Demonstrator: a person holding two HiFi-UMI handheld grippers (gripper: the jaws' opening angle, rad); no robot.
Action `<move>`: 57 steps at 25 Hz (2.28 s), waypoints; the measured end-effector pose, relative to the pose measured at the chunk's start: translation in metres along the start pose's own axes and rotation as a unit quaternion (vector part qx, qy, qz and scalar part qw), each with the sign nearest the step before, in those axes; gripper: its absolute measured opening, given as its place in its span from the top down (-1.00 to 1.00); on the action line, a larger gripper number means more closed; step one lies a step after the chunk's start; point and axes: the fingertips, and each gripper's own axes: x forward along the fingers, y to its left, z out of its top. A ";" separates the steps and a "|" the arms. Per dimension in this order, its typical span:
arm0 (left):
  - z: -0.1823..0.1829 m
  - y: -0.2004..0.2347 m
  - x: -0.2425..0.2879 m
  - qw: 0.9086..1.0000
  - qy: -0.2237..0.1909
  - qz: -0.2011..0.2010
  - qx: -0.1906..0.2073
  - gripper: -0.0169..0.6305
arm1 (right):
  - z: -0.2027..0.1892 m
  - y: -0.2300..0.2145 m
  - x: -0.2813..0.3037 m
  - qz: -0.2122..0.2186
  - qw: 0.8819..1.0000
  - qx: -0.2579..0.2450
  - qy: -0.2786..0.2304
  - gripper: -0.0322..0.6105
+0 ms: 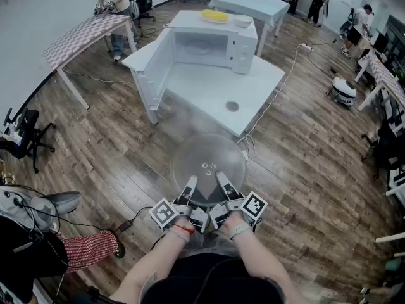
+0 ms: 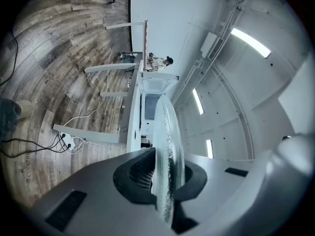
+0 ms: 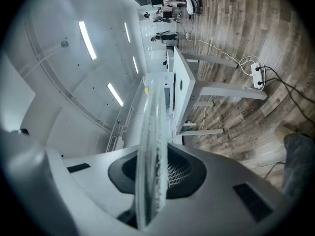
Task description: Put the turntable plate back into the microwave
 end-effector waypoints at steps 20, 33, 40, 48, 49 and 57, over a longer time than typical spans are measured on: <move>0.076 0.011 0.104 1.000 0.003 0.006 -0.013 0.85 | 0.044 -0.009 0.121 -0.005 1.000 0.007 0.001 0.69; 0.135 0.031 0.183 0.999 0.030 0.017 -0.027 0.85 | 0.075 -0.029 0.209 -0.014 0.999 0.014 -0.029 0.68; 0.156 0.040 0.217 0.998 0.047 0.020 -0.037 0.85 | 0.089 -0.037 0.242 -0.020 0.999 0.016 -0.048 0.68; 0.177 0.042 0.235 0.998 0.049 0.015 -0.038 0.85 | 0.093 -0.040 0.269 -0.016 0.999 0.011 -0.048 0.68; 0.179 0.042 0.236 0.998 0.049 0.015 -0.038 0.85 | 0.093 -0.040 0.271 -0.017 0.999 0.009 -0.048 0.68; 0.179 0.042 0.239 0.998 0.050 0.019 -0.045 0.85 | 0.094 -0.039 0.273 -0.025 0.998 0.011 -0.050 0.68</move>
